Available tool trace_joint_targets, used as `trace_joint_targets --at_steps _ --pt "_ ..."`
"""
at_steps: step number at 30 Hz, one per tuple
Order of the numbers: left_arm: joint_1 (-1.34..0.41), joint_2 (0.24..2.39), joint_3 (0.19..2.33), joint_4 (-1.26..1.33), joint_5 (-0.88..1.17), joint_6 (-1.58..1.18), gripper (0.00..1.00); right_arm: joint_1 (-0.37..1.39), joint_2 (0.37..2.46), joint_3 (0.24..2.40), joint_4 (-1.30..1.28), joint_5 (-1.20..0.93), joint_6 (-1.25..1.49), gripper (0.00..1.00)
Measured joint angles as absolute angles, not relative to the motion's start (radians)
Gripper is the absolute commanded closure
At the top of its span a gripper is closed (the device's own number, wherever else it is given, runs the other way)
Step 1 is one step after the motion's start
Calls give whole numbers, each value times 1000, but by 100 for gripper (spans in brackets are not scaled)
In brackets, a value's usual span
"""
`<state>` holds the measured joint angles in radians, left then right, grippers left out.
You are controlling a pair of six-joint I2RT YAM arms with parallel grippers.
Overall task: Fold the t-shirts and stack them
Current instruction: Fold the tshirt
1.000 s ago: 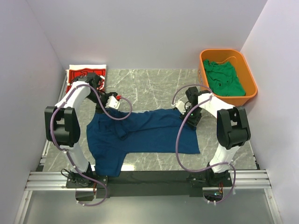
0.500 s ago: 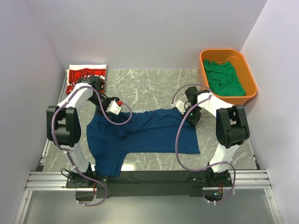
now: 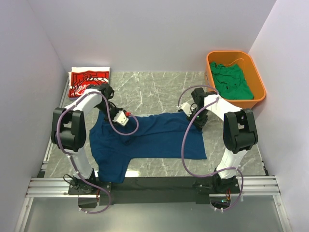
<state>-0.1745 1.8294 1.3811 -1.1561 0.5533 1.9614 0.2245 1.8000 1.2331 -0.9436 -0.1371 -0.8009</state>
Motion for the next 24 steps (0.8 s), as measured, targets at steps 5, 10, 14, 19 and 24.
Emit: trace_joint_targets --at_steps 5,10,14,19,24 --pt "-174 1850 1378 -1143 520 1971 74 224 1800 1245 -947 -139 -801 100" --pt "-165 1858 1409 -1134 531 1921 99 224 1799 1260 -957 -137 -801 100" --pt "-113 1922 1624 -1161 604 1800 99 219 1799 1348 -960 -132 -794 100" --pt "13 2031 1994 -1128 707 1583 99 199 1808 1555 -931 -108 -772 100" --pt "117 2053 2048 -906 725 1276 99 192 1867 1720 -822 -30 -754 100"
